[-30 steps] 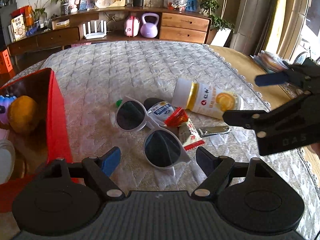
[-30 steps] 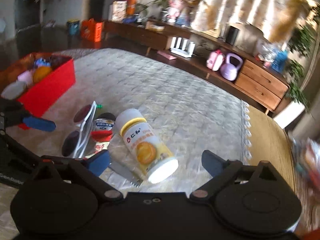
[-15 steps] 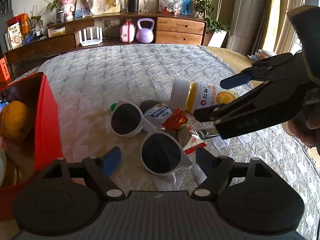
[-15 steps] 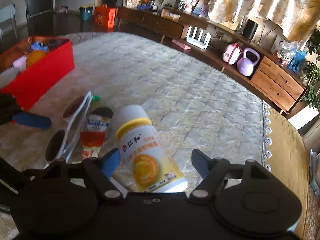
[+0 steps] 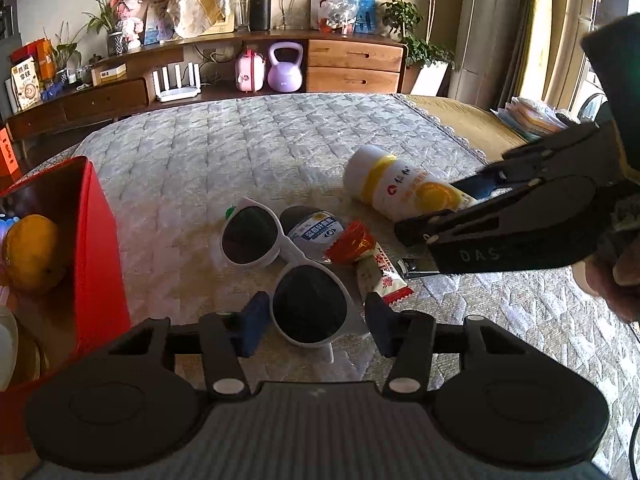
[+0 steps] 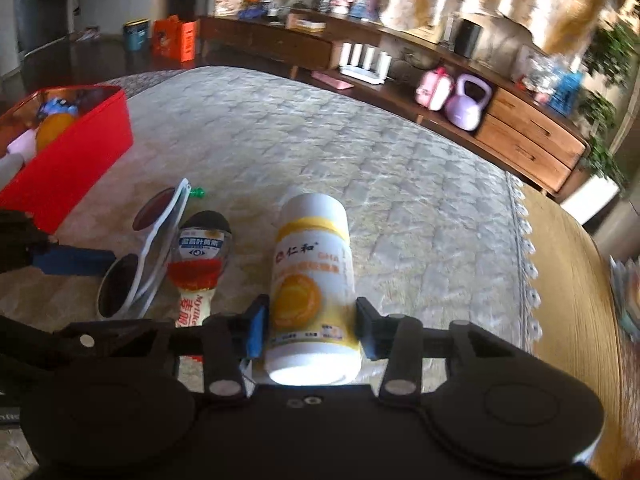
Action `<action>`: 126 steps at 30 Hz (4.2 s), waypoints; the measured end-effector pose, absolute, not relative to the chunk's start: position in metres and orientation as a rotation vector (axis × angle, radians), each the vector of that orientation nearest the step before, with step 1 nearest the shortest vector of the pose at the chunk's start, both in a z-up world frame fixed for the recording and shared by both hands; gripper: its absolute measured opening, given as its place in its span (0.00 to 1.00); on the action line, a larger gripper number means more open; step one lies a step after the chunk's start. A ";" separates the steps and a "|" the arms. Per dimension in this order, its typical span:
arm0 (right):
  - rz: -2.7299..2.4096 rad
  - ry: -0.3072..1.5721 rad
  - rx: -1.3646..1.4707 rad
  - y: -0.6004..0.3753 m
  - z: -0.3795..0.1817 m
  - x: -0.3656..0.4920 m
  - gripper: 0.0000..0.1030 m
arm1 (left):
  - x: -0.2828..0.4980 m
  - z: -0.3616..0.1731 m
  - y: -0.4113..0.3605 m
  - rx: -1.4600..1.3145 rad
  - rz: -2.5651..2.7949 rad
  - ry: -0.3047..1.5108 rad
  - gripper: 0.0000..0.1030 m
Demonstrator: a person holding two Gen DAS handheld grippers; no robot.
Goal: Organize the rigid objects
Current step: 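Move left tool toward the white sunglasses while right tool grasps the white-yellow bottle, then close left tool on the white sunglasses while right tool lifts the bottle, then carry the sunglasses in left tool and bottle in right tool over the red tin box, then open left tool to drop the sunglasses into the box while right tool releases the bottle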
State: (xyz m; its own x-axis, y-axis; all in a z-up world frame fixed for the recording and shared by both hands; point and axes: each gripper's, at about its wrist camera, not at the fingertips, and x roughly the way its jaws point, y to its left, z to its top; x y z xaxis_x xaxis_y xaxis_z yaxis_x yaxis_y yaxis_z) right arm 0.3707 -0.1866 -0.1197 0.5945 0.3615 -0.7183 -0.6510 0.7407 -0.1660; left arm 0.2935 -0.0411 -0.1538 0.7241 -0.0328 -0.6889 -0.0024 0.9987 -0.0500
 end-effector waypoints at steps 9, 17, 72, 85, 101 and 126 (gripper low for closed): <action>0.495 0.728 -0.237 -0.217 -0.107 0.347 0.43 | 0.286 -0.147 -0.035 -0.040 -0.010 0.760 0.42; 0.490 0.749 -0.112 -0.235 -0.093 0.293 0.43 | 0.264 -0.137 -0.028 -0.072 -0.017 0.777 0.42; 0.651 0.752 -0.144 -0.064 -0.026 0.229 0.43 | 0.160 -0.043 0.142 -0.223 0.177 0.542 0.41; 0.636 0.858 -0.292 -0.003 -0.062 0.251 0.43 | 0.189 -0.069 0.175 -0.204 0.217 0.586 0.41; 0.639 0.840 -0.355 0.022 -0.077 0.267 0.43 | 0.211 -0.095 0.191 -0.231 0.233 0.656 0.41; 0.713 0.815 -0.296 -0.003 -0.058 0.236 0.62 | 0.206 -0.104 0.182 -0.260 0.198 0.755 0.50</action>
